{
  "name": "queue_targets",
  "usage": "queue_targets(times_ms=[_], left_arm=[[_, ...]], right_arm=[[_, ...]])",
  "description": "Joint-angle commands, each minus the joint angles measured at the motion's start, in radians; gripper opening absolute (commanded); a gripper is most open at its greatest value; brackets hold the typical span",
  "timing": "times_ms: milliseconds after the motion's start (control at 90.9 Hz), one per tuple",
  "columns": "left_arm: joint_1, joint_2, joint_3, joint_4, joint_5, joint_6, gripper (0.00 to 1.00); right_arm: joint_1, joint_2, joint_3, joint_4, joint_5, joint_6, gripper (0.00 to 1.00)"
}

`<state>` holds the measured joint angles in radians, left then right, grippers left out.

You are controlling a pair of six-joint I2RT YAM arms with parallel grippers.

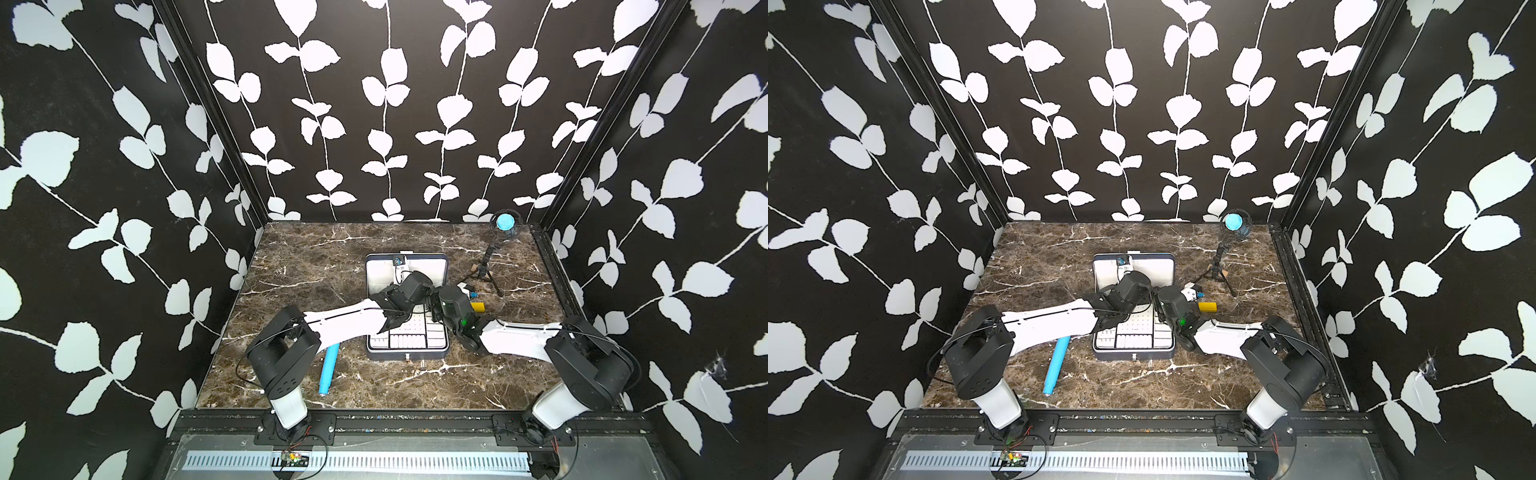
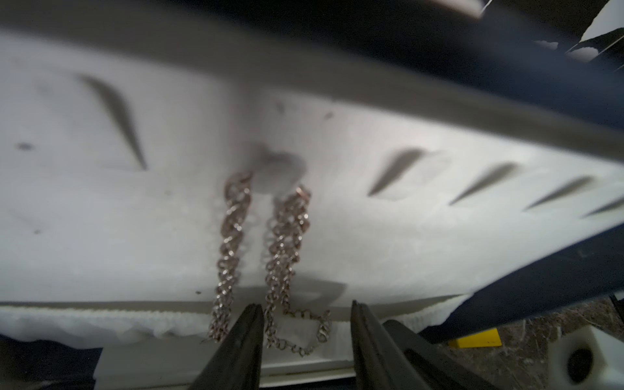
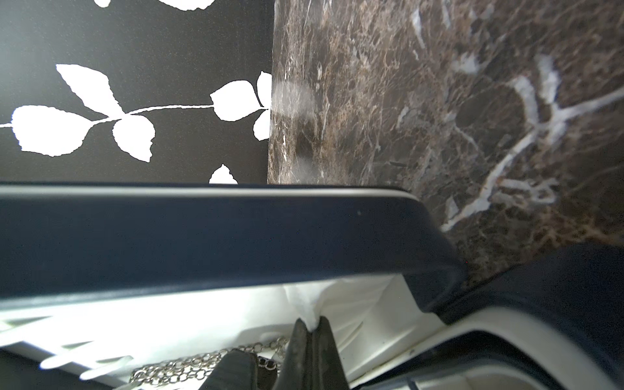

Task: Put jewelry chain into jewelry box
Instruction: Adjust the necklace in the storage slot.

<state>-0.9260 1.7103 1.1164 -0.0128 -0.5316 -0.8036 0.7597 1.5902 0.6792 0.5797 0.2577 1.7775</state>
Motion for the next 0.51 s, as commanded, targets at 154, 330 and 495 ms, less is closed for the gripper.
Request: queue_targets(times_ms=[154,330,495], left_arm=[[0.024,0.028,-0.002,-0.018,0.069,-0.044,0.24],[0.031,0.016,0.001,-0.012,0.064,-0.022,0.0],[0.039,-0.017,-0.004,0.011,0.049,0.007,0.0]], right_arm=[[0.012,-0.008,-0.019,-0.02,0.003,0.0,0.0],[0.012,-0.01,-0.019,-0.021,0.002,-0.001,0.0],[0.013,-0.012,-0.02,-0.021,0.002,-0.005,0.0]])
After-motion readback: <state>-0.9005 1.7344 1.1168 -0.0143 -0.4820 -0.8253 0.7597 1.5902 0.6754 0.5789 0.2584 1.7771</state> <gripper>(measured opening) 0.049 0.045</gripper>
